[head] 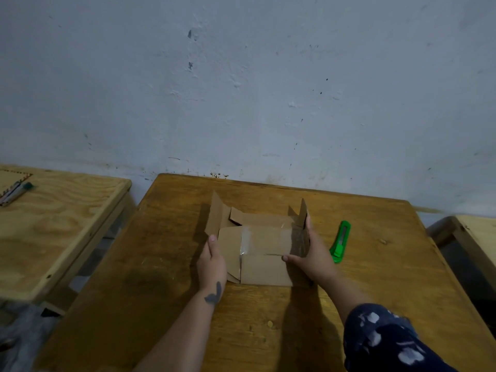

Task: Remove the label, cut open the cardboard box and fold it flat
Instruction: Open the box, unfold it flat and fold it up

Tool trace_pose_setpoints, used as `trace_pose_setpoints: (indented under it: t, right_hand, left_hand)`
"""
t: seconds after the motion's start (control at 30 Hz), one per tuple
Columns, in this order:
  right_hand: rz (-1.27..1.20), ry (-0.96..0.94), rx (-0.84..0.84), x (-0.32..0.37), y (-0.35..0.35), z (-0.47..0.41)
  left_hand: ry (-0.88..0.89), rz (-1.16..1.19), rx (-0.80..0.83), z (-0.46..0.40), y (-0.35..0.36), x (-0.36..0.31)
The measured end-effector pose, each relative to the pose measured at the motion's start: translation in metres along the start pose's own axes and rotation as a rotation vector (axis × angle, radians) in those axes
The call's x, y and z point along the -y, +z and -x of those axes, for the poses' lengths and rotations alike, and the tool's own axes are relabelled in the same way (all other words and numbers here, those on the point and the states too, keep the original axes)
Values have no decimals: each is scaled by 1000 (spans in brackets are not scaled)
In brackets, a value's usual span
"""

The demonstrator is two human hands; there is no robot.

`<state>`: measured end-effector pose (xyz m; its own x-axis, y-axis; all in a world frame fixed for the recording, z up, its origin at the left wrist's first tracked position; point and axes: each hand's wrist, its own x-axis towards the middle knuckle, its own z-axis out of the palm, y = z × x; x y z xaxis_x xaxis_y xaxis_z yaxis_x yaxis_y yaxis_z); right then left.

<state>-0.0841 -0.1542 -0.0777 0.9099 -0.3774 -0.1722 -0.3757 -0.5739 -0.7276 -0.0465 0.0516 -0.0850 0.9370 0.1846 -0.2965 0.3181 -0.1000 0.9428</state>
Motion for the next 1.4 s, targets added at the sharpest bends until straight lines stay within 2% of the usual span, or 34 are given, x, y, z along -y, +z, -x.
trace_pose_setpoints:
  t: [0.17,0.33,0.53,0.63,0.77,1.0,1.17,1.27,1.4]
  right_hand:
    - [133,-4,-35,6,11,1]
    - [127,19,-28,7,13,-1]
    - [92,-19,-53,5,12,1]
    - [4,-48,-64,4,9,2]
    - [-96,-70,-42,-2,5,4]
    - [-307,4,-33,-5,-3,5]
    - [-191,-24,17,-6,0,4]
    - [11,-75,54,-5,5,1]
    - [219,-144,103,-6,13,-5]
  left_hand:
    - [32,26,47,8,9,-5]
    - [111,-29,87,20,22,-14]
    - [244,-341,207,23,38,5]
    - [334,-535,233,31,41,7]
    - [453,-673,310,28,45,13]
    - [578,-1040,432,24,57,21]
    - [570,-1228,437,25,68,26]
    - [579,-1345,423,24,72,29]
    - [605,-1389,385,26,74,30]
